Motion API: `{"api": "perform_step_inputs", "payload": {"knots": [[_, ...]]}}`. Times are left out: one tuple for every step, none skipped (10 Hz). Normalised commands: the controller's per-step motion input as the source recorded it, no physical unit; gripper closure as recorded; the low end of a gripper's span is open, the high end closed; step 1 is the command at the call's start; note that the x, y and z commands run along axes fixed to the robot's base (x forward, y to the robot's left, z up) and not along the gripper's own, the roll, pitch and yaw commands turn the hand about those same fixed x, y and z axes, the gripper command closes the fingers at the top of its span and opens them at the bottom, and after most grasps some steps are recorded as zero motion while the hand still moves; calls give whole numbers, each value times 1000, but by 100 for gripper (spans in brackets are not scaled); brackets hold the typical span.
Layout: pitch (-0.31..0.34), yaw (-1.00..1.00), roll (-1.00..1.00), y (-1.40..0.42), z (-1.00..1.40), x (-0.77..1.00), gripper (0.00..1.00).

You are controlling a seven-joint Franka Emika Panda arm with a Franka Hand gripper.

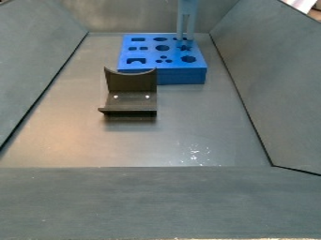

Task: Pick up the square-circle object. Move up. Rotate the square-circle object. Place the square-circle object on the fixture. Regrasp the square-circle object. Move to above the board. Insert the square-circle object.
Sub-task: Insert the square-circle object.

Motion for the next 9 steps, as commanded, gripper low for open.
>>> {"api": "perform_step_inputs", "payload": {"knots": [[-1, 40, 0, 20, -217, 229, 100], [-46, 0, -31, 0, -251, 83, 100], [-51, 0, -50, 0, -280, 114, 100], [-27, -26, 0, 0, -317, 131, 100], [-17, -49, 0, 0, -411, 109, 100], [0, -251, 16, 0, -546, 257, 100], [0, -371, 30, 0, -503, 326, 100], [0, -286, 30, 0, -640, 157, 100], [-30, -200, 47, 0, -754, 3, 100]]}}
